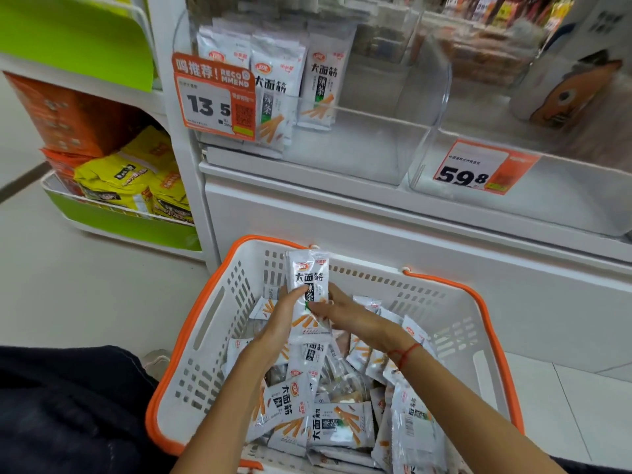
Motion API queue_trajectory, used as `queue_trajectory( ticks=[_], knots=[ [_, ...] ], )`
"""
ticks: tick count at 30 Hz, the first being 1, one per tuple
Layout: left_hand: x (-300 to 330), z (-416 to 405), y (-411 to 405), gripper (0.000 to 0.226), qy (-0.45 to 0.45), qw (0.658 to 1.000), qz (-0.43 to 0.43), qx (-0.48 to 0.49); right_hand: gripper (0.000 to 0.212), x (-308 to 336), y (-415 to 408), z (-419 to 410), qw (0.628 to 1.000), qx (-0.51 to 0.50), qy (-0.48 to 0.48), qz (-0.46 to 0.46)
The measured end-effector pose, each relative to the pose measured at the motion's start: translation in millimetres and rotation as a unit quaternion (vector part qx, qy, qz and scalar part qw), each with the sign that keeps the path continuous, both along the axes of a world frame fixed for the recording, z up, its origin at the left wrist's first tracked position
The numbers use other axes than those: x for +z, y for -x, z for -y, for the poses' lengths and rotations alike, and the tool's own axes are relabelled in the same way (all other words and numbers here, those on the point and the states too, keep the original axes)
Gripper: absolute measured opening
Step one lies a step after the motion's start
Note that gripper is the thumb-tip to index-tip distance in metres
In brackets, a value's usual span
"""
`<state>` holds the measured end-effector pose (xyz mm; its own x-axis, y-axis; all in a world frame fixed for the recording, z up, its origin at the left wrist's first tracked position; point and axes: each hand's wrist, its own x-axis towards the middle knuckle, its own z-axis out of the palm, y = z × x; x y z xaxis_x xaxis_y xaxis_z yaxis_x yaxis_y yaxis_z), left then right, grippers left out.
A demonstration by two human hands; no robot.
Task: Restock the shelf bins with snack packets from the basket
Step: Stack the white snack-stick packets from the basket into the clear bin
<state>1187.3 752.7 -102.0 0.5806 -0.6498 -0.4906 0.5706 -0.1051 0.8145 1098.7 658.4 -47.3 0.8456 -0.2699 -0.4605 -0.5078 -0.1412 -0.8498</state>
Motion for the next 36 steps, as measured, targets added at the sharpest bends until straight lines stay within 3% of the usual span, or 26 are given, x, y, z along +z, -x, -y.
queue_trajectory(
  ticks=[3,4,9,15,19,21,26,28,30,33,36],
  knots=[
    [34.3,-4.7,-1.1,0.027,0.045,0.998,0.049,-0.002,0.048,16.5,-1.5,2.2,0.993,0.009,0.081,0.09],
    [40.9,-5.1,-5.9,0.022,0.055,0.996,0.068,-0.012,0.049,22.4,-3.0,3.4,0.987,0.003,0.109,0.121],
    [95.3,8.9,-42.4,0.034,-0.027,0.963,0.268,-0.017,0.057,56.0,-11.4,8.9,0.924,-0.023,0.275,0.265],
    [166.2,-15.9,-54.5,0.044,0.112,0.891,0.427,-0.104,0.042,102.7,-17.7,19.9,0.814,-0.037,0.42,0.399],
    [205.2,-17.0,-65.4,0.058,0.125,0.803,0.577,-0.079,0.044,134.5,-28.9,29.3,0.74,-0.086,0.49,0.452],
    [223.5,-15.9,-69.7,0.06,0.133,0.779,0.61,-0.057,0.044,151.7,-34.9,31.7,0.717,-0.096,0.496,0.48],
    [262.3,6.0,-94.8,0.042,0.156,0.743,0.651,-0.002,0.048,184.8,-63.9,46.8,0.667,-0.134,0.529,0.508],
    [272.0,18.2,-109.8,0.041,0.126,0.727,0.675,0.009,0.049,193.7,-79.1,55.5,0.662,-0.148,0.545,0.492],
    [280.4,32.0,-122.9,0.042,0.085,0.708,0.701,0.016,0.049,199.1,-92.6,64.2,0.681,-0.156,0.538,0.472],
    [291.2,54.7,-138.2,0.051,-0.018,0.655,0.754,0.054,0.045,204.7,-109.3,80.7,0.723,-0.156,0.525,0.421],
    [295.0,76.1,-154.9,0.065,-0.141,0.607,0.781,0.026,0.045,209.9,-123.4,99.6,0.786,-0.125,0.509,0.328]
  ],
)
